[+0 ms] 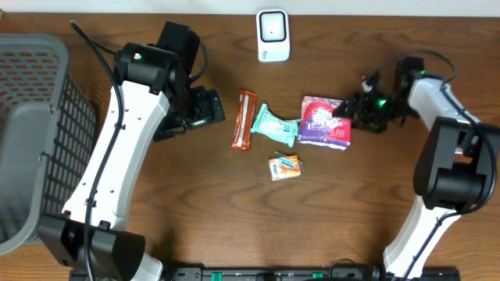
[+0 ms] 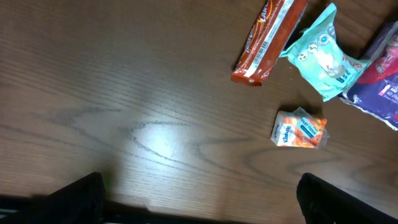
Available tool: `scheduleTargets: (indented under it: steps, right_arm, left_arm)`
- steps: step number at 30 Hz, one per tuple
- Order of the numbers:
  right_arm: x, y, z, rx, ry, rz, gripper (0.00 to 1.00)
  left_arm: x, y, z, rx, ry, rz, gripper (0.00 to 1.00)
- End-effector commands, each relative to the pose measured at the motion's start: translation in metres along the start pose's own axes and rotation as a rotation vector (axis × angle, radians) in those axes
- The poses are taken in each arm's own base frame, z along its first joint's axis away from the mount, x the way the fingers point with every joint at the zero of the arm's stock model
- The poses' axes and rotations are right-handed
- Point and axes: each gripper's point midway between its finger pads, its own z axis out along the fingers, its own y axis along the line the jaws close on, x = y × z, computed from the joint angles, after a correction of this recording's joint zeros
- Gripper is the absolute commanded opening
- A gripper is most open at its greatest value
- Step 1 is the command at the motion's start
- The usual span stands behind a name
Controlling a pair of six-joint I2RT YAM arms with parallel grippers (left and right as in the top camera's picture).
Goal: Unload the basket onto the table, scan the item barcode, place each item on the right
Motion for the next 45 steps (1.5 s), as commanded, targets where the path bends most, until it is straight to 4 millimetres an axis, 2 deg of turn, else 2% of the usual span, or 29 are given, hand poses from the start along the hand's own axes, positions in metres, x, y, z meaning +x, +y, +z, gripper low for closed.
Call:
scheduleTargets:
  steps: [1, 2, 4, 8, 11, 16, 20, 23, 25, 30, 33, 37, 40, 43, 45]
  right_arm:
    - [0.014, 0.009, 0.017, -0.069, 0.028, 0.039, 0.38]
    - [0.014, 0.012, 0.017, -0.081, 0.029, 0.041, 0.20]
    - [0.011, 0.020, 0.015, -0.113, 0.022, 0.043, 0.01]
    - [-0.010, 0.048, -0.001, -0.205, -0.016, 0.047, 0.01]
    - [-0.036, 0.074, -0.022, -0.256, -0.070, 0.052, 0.01]
    - [-0.088, 0.129, -0.052, -0.313, -0.216, 0.012, 0.01]
    - [-0.134, 0.175, -0.063, -0.356, -0.405, 0.018, 0.01]
    - [-0.156, 0.195, -0.060, -0.341, -0.536, 0.041, 0.01]
    - [-0.165, 0.205, -0.049, -0.316, -0.609, 0.074, 0.02]
    - [-0.174, 0.239, -0.024, -0.344, -0.702, 0.005, 0.01]
    - [-0.180, 0.247, -0.016, -0.379, -0.733, -0.016, 0.01]
    - [-0.185, 0.237, -0.003, -0.362, -0.740, 0.016, 0.01]
    - [-0.189, 0.229, -0.007, -0.343, -0.752, -0.019, 0.01]
    - [-0.197, 0.224, -0.036, -0.343, -0.785, -0.086, 0.01]
    - [-0.203, 0.216, -0.069, -0.345, -0.819, -0.117, 0.01]
  left_arm:
    - [-0.001, 0.002, 0.001, -0.009, 0.002, -0.001, 0.98]
    - [-0.001, 0.002, 0.001, -0.009, 0.002, -0.001, 0.98]
    - [-0.001, 0.002, 0.001, -0.009, 0.002, -0.001, 0.98]
    - [-0.001, 0.002, 0.001, -0.009, 0.002, -0.001, 0.98]
    - [-0.001, 0.002, 0.001, -0.009, 0.002, -0.001, 0.98]
    - [-0.001, 0.002, 0.001, -0.009, 0.002, -0.001, 0.98]
    - [-0.001, 0.002, 0.001, -0.010, 0.002, -0.001, 0.98]
    - [-0.001, 0.002, 0.001, -0.010, 0.002, -0.001, 0.98]
    - [-0.001, 0.002, 0.001, -0.010, 0.002, -0.001, 0.98]
    - [-0.001, 0.002, 0.001, -0.010, 0.002, -0.001, 0.98]
    - [-0.001, 0.002, 0.001, -0.009, 0.002, -0.001, 0.98]
    - [-0.001, 0.002, 0.001, -0.009, 0.002, -0.001, 0.98]
    - [-0.001, 0.002, 0.001, -0.010, 0.002, -0.001, 0.98]
    - [-0.001, 0.002, 0.001, -0.009, 0.002, -0.001, 0.98]
    - [-0.001, 0.002, 0.001, -0.009, 0.002, -0.001, 0.98]
